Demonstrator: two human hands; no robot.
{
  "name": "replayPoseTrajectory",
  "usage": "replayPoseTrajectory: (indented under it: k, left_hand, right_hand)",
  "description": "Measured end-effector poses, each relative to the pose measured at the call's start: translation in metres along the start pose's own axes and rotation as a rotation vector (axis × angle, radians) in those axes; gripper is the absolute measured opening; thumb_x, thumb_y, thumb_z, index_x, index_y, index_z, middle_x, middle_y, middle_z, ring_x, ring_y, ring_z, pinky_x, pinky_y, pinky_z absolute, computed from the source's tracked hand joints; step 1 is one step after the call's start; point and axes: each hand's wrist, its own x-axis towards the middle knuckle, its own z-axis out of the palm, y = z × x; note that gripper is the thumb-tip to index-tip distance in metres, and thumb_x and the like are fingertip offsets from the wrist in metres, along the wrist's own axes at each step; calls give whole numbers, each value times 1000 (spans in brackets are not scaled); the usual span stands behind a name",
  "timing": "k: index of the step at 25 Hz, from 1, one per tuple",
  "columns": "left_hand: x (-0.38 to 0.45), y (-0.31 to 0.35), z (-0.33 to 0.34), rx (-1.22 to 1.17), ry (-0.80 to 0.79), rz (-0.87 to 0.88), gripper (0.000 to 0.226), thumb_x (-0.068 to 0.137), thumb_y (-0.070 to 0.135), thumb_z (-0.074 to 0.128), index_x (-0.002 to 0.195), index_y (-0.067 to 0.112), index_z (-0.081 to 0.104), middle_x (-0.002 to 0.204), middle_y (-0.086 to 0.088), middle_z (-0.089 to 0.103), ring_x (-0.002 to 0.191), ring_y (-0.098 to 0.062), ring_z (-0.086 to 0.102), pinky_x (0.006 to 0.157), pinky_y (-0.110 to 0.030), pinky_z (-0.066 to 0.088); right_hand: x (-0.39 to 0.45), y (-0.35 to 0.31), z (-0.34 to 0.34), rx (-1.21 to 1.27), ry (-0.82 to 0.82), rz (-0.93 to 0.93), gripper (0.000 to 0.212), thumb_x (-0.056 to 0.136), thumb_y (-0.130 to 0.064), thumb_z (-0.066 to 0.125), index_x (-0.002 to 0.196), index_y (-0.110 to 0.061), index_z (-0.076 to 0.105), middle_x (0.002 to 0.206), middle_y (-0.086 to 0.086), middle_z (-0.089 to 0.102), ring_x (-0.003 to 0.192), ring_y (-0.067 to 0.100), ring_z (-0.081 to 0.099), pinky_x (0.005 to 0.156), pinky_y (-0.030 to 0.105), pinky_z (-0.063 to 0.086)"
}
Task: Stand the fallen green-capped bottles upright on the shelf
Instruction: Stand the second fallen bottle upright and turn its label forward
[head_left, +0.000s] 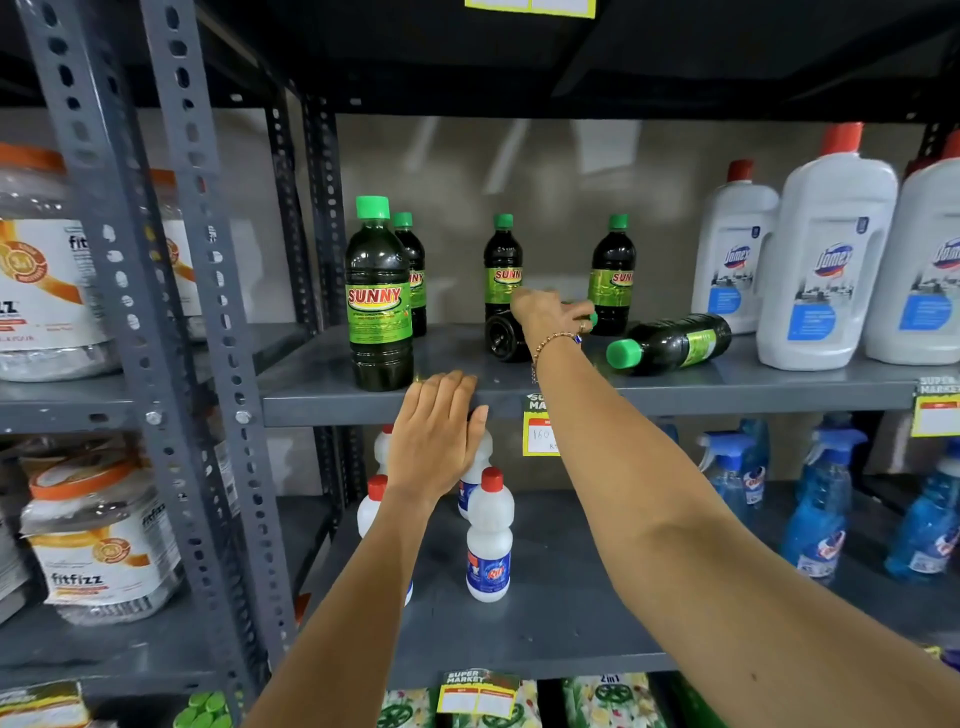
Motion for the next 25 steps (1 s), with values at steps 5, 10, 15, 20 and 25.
replayPoseTrajectory:
  k: [5, 10, 15, 20, 25]
  left_hand:
    - [-1, -2, 0, -14, 5, 11, 40, 98, 32, 34, 113, 5, 59, 111, -11, 65, 99, -28, 60, 93, -36, 36]
    - [-2, -4, 1, -25, 2, 37, 44, 101, 33, 26, 114, 5, 57, 111, -11, 65, 99, -28, 60, 93, -36, 37]
    - [-1, -2, 2, -38, 29, 12, 41, 101, 32, 29, 112, 6, 58, 110, -10, 65, 98, -27, 59, 92, -35, 38]
    - [-1, -2, 1, -30, 3, 5, 39, 99, 32, 34, 113, 7, 60, 111, -9, 65, 99, -26, 60, 94, -35, 37]
    - [-1, -1, -1, -61, 1, -17, 36, 97, 31, 38, 111, 7, 60, 108, -8, 65, 97, -26, 60, 94, -34, 36]
  right_hand:
    - [7, -8, 7, -131, 48, -19, 47, 86, -37, 57, 126, -12, 57, 149, 13, 15, 138, 31, 17, 103, 44, 31]
    - [13, -4, 5, -137, 108, 21, 80, 77, -39, 70, 142, -11, 32, 147, 14, 19, 137, 31, 22, 102, 46, 34]
    - [26, 2, -8, -212, -189, -73, 66, 75, -58, 61, 123, -13, 53, 134, 17, 53, 118, 34, 56, 100, 42, 47]
    - [12, 20, -12, -8, -118, -188, 55, 78, -49, 63, 112, -7, 60, 110, 8, 64, 107, 30, 62, 96, 37, 50]
    - [13, 32, -2, 421, -117, -215, 56, 72, -31, 75, 116, -1, 57, 102, 12, 67, 92, 26, 66, 68, 30, 52]
